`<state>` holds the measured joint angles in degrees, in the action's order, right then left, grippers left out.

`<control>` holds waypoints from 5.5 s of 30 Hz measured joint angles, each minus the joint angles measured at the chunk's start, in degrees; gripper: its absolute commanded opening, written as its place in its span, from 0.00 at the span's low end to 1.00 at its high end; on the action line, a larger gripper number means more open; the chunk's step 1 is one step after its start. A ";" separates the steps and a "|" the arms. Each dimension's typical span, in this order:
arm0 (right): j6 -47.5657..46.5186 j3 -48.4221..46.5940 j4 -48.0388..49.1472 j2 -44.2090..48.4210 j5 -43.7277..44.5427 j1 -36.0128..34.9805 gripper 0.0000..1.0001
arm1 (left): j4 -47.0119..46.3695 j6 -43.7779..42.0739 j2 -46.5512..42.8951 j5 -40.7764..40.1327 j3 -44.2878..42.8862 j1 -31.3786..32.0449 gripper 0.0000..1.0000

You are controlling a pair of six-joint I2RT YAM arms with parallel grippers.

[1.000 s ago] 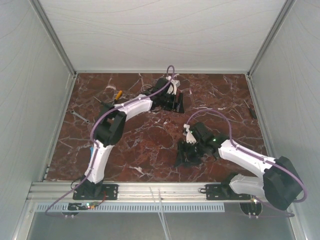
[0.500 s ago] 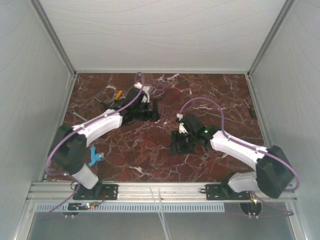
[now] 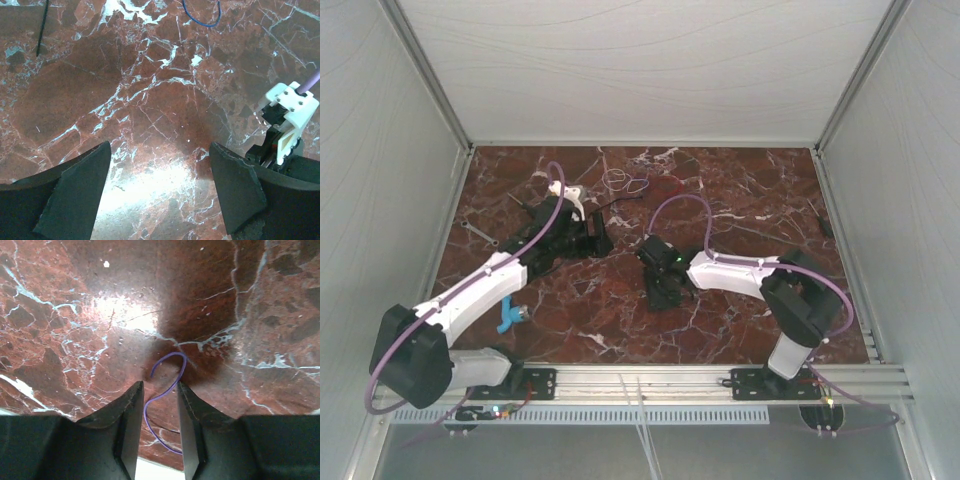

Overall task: Zip-tie the wires
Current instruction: Straighten the cable at the center of the board, then pick up the cable at the center of the board.

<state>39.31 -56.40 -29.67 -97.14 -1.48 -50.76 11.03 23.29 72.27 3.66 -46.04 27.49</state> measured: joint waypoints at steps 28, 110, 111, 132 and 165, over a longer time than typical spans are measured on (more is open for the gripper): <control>17.77 -5.35 12.22 -6.10 6.54 16.65 0.00 | -1.14 1.62 0.83 5.18 1.73 0.00 0.77; 3.02 11.82 5.44 36.11 2.01 32.57 0.79 | 5.31 -23.04 65.88 -4.11 -62.55 6.95 0.00; 2.97 11.89 5.44 36.30 1.99 32.57 0.79 | 4.92 -22.73 65.79 -4.13 -62.36 7.08 0.00; -0.50 10.45 6.93 38.07 -2.80 35.43 0.79 | 8.52 -14.75 49.68 7.85 -62.66 7.02 0.00; -3.50 12.11 31.67 31.34 -14.62 37.81 0.77 | -4.59 6.05 38.18 17.40 -74.27 -10.99 0.00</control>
<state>35.81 -44.29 2.00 -65.80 -16.10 -12.95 6.44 29.34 110.45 21.06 -120.31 16.49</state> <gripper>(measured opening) 0.779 0.003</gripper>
